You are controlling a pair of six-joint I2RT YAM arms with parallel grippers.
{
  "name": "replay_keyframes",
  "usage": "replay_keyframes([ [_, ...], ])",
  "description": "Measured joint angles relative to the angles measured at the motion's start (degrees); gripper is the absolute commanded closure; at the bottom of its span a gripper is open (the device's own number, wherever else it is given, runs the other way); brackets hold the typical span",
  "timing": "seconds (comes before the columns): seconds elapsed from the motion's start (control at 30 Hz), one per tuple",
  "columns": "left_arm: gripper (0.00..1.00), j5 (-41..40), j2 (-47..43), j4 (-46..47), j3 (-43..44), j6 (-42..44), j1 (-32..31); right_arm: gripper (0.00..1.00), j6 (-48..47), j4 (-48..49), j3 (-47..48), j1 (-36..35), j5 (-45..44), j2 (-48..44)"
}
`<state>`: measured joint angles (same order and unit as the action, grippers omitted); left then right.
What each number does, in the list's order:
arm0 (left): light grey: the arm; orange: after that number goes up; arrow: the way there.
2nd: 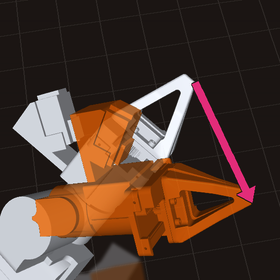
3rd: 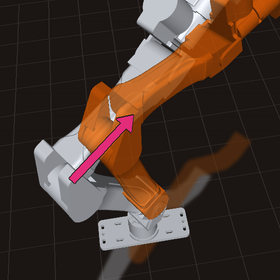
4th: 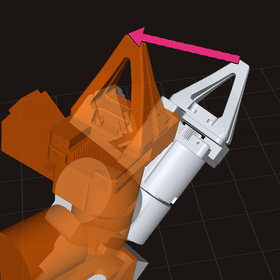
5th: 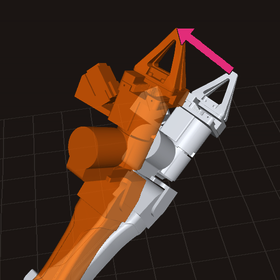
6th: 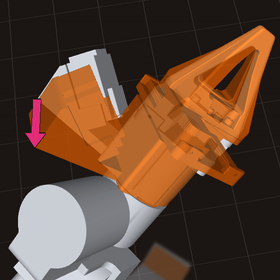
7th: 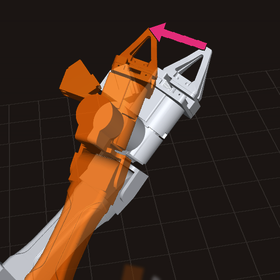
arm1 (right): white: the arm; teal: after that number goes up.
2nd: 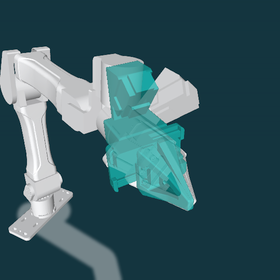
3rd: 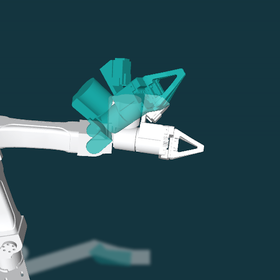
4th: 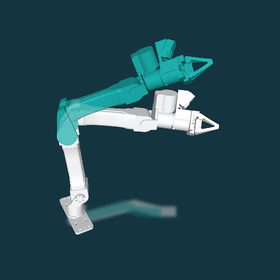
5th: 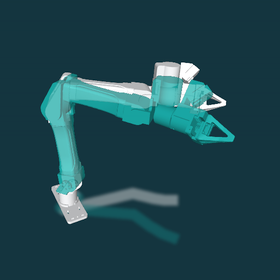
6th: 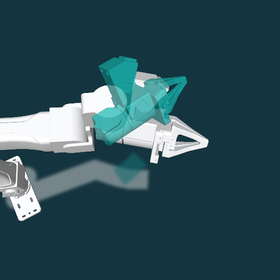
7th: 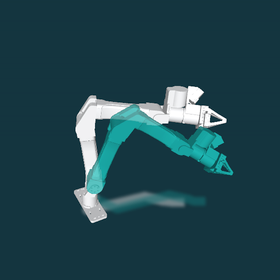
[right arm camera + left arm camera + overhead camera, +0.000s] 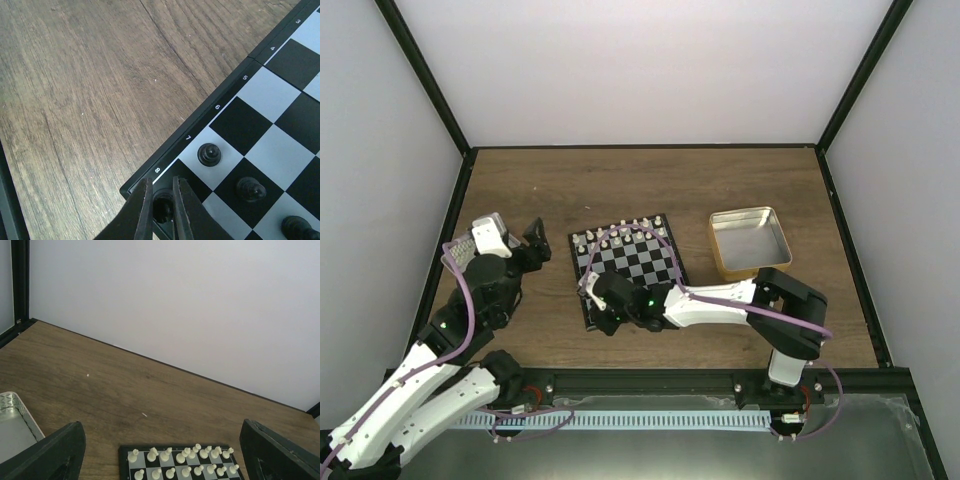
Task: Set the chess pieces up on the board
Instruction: Place the chess piece on the chessboard.
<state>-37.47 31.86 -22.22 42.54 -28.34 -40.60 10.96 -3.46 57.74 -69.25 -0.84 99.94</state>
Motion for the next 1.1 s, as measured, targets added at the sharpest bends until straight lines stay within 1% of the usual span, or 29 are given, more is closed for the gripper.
replay_keyframes([
  [0.43,0.13,0.0,0.6,0.0,0.0,0.0,0.0,0.93,0.0,0.5,0.7,0.0,-1.2,2.9],
  [0.53,0.13,0.0,0.6,0.0,0.0,0.0,0.0,0.89,0.0,0.7,0.7,0.0,-1.4,3.1],
  [0.63,0.13,0.0,0.6,0.0,-0.2,0.0,0.0,0.81,0.0,1.1,0.7,0.0,-1.5,3.3],
  [0.7,0.13,0.0,0.7,0.0,-0.3,0.0,0.0,0.78,0.0,1.0,0.7,0.0,-1.7,3.3],
  [0.77,0.13,0.0,0.8,0.0,-0.3,0.0,0.0,0.77,0.1,1.0,0.7,0.0,-1.8,3.3],
  [0.83,0.1,0.0,0.8,0.0,-0.3,0.0,0.0,0.76,0.2,0.9,0.8,0.0,-1.8,3.3],
  [0.9,0.1,0.0,0.9,0.0,-0.4,0.0,0.0,0.71,0.3,0.2,1.2,-0.1,-1.8,3.3],
  [0.97,0.1,0.0,1.0,0.0,-0.5,0.0,0.0,0.68,0.7,-1.2,2.6,-0.1,-1.8,3.3],
  [1.1,0.09,0.0,1.3,-0.1,-0.8,0.0,0.0,0.67,1.6,-1.7,4.6,-0.1,-1.5,1.7],
])
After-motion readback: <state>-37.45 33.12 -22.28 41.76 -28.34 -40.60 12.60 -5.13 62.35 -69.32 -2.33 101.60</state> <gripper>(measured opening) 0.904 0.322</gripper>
